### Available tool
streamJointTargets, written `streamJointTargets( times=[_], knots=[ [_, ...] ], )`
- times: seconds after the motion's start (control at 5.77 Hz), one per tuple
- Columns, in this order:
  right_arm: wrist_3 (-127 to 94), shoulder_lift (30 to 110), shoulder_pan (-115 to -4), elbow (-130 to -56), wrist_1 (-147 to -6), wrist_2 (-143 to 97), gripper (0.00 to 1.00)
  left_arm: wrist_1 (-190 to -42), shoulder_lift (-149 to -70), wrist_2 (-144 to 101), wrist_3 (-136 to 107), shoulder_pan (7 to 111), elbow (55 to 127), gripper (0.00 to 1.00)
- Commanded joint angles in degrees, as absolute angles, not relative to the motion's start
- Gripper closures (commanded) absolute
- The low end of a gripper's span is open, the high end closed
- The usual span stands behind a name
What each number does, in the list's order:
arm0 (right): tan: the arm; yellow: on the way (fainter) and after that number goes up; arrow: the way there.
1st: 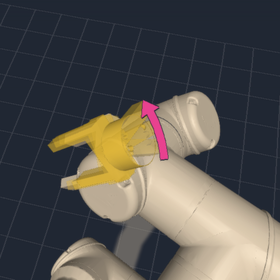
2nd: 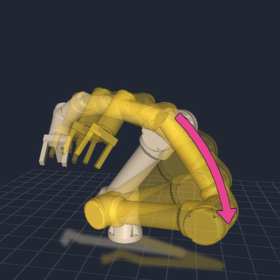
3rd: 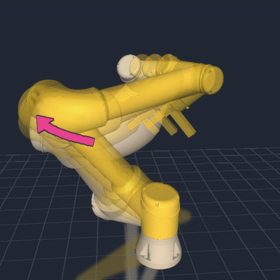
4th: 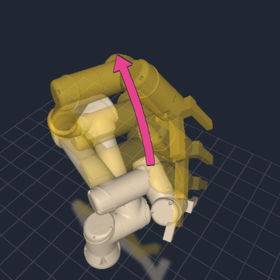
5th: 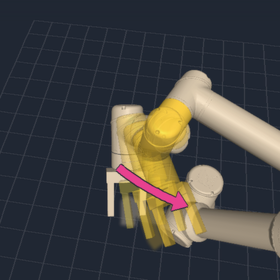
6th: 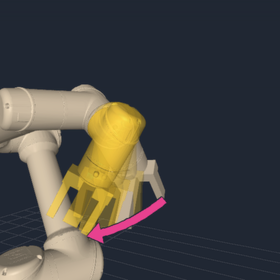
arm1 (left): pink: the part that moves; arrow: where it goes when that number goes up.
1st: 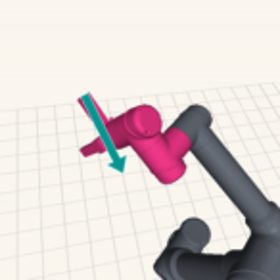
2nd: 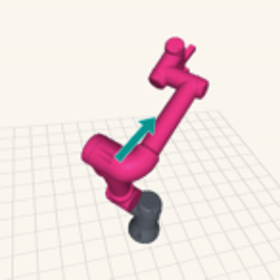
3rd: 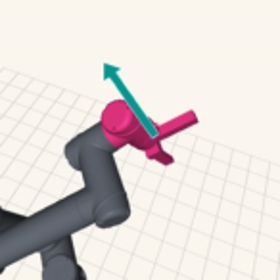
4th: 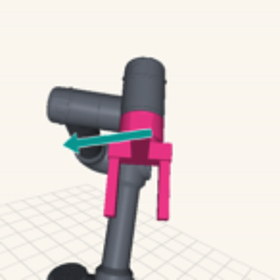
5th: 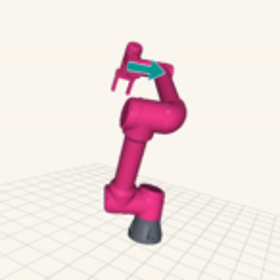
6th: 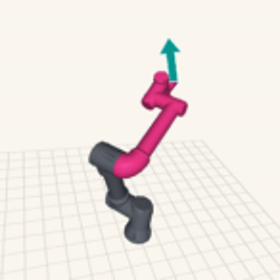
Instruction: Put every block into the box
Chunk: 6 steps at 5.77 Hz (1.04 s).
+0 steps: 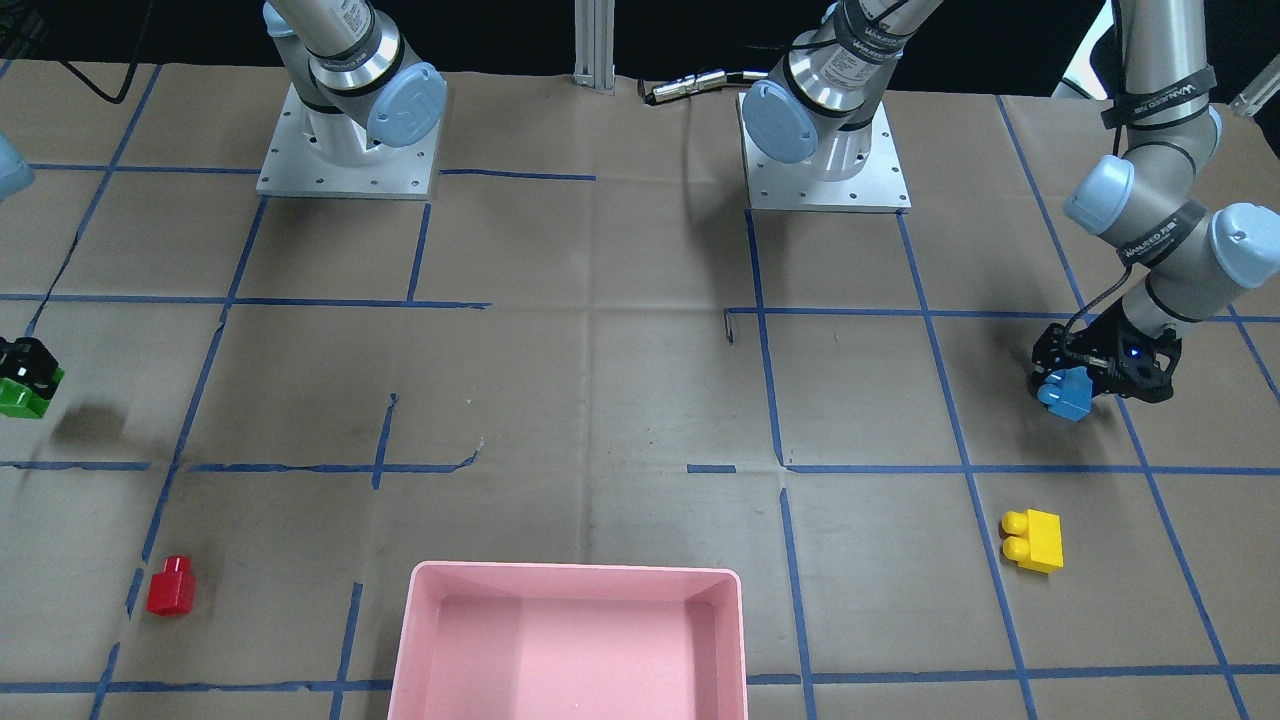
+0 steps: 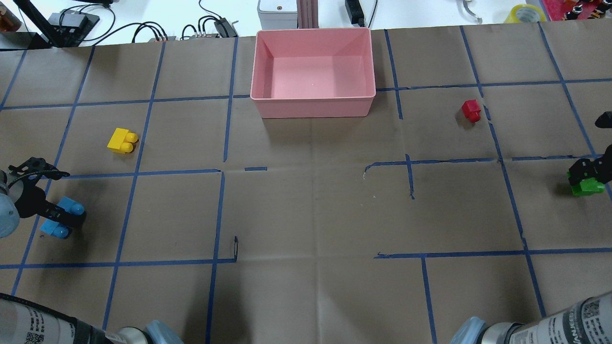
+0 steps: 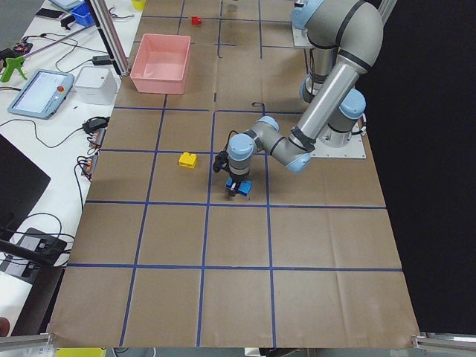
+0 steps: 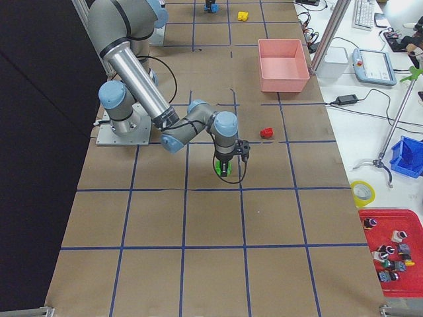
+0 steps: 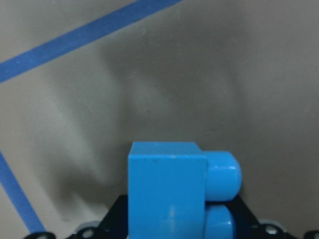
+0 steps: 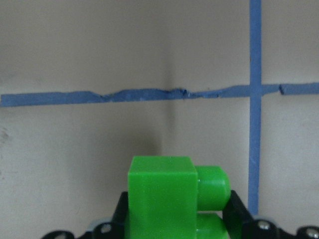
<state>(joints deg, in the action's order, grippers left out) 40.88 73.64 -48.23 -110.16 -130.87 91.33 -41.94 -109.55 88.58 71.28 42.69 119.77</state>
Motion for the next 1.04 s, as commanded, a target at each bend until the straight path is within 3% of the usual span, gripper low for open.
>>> streamJointTargets(
  times=[0.0, 0.17, 0.52, 0.87],
  knots=[
    [41.21, 77.06, -53.49, -100.08, -119.24, 91.58, 0.91, -41.84, -109.34, 89.90, 71.19, 42.71, 119.45, 0.38],
    [41.74, 77.60, -60.75, -92.89, -115.35, 91.50, 0.93, -41.75, -109.25, 90.52, 71.10, 42.80, 119.36, 0.46],
    [41.31, 75.08, -75.77, -88.69, -116.27, 83.91, 0.93, -42.27, -106.72, 90.70, 70.06, 43.06, 119.27, 0.63],
    [32.15, 65.10, -90.55, -80.22, -124.23, 71.83, 0.94, -45.32, -103.81, 90.70, 68.66, 44.98, 114.82, 0.80]
  ],
)
